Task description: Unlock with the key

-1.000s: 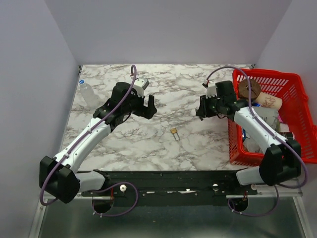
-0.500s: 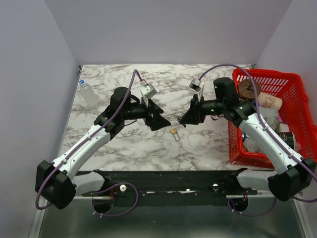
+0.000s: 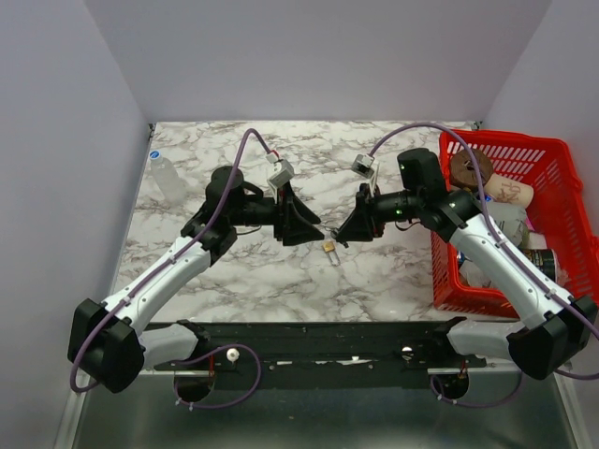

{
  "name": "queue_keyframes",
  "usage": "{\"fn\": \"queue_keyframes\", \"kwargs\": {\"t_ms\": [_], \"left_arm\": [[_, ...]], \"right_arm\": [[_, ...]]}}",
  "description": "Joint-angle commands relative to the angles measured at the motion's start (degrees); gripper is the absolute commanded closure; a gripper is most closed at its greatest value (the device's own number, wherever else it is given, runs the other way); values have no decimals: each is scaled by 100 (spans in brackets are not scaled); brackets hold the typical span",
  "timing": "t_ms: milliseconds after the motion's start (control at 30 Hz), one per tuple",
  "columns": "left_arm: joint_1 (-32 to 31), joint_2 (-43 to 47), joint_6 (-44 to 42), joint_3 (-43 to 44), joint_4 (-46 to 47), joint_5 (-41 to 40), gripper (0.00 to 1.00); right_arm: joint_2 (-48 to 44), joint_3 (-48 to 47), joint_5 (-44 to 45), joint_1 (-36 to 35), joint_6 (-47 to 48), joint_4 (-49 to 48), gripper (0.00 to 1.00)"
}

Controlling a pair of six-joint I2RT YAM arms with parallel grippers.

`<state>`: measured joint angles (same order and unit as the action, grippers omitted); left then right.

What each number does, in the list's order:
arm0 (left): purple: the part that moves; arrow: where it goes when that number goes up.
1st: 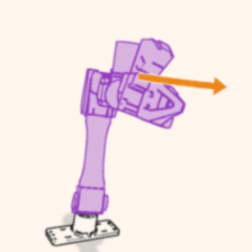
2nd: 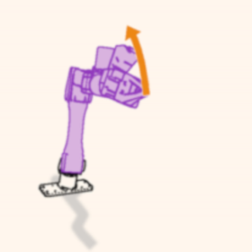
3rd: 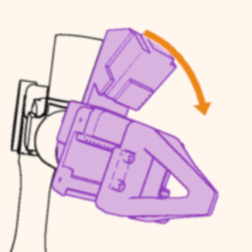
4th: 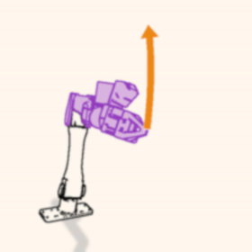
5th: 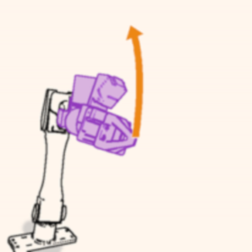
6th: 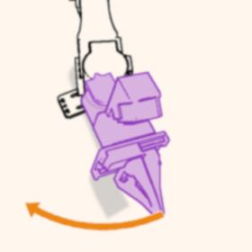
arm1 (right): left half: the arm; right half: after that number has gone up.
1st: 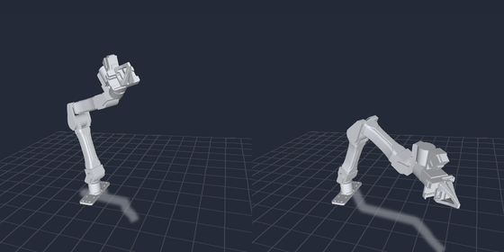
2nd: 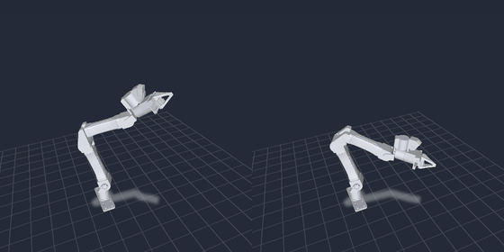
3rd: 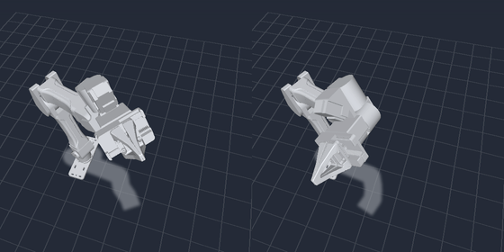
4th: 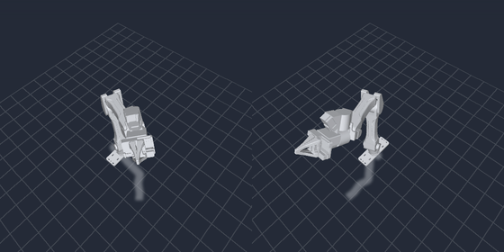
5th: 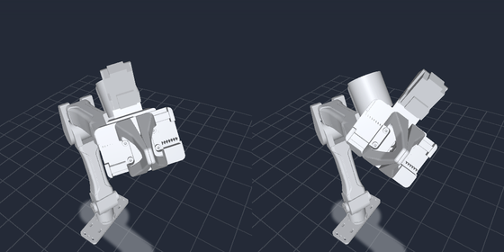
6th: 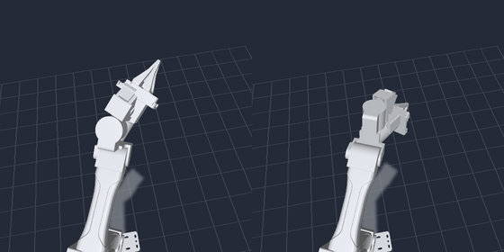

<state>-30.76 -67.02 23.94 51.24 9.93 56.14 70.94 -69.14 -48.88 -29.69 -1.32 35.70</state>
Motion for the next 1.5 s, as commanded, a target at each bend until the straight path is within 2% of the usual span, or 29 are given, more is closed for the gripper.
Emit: {"fn": "queue_keyframes", "kwargs": {"t_ms": [0, 200, 300, 400, 533, 933, 1267, 1367, 1467], "left_arm": [[-26, -83, 119, -44, 378, 310, 37], [-70, -144, 172, -36, 386, 310, 38], [-96, -162, 207, -53, 457, 371, 42], [-114, -171, 198, -53, 439, 371, 49], [-132, -171, 111, -27, 325, 354, 65], [-140, -171, -206, 87, -114, 178, 100], [-149, -100, -434, 149, -361, 134, 100], [-167, -100, -478, 149, -413, 143, 100], [-193, -109, -505, 158, -466, 117, 100]], "right_arm": [[-27, -170, -183, -63, 71, 86, 99], [-62, -135, -183, -107, 71, 86, 99], [-62, -126, -174, -116, 71, 77, 99], [-62, -82, -165, -124, 71, 68, 99], [-106, -47, -148, -124, 79, 24, 99], [-133, 41, 124, -124, 71, 68, 99], [-168, 77, 661, -124, 255, 95, 99], [-177, 77, 661, -124, 220, 51, 87], [-247, 85, 722, -124, 203, -72, 68]]}}
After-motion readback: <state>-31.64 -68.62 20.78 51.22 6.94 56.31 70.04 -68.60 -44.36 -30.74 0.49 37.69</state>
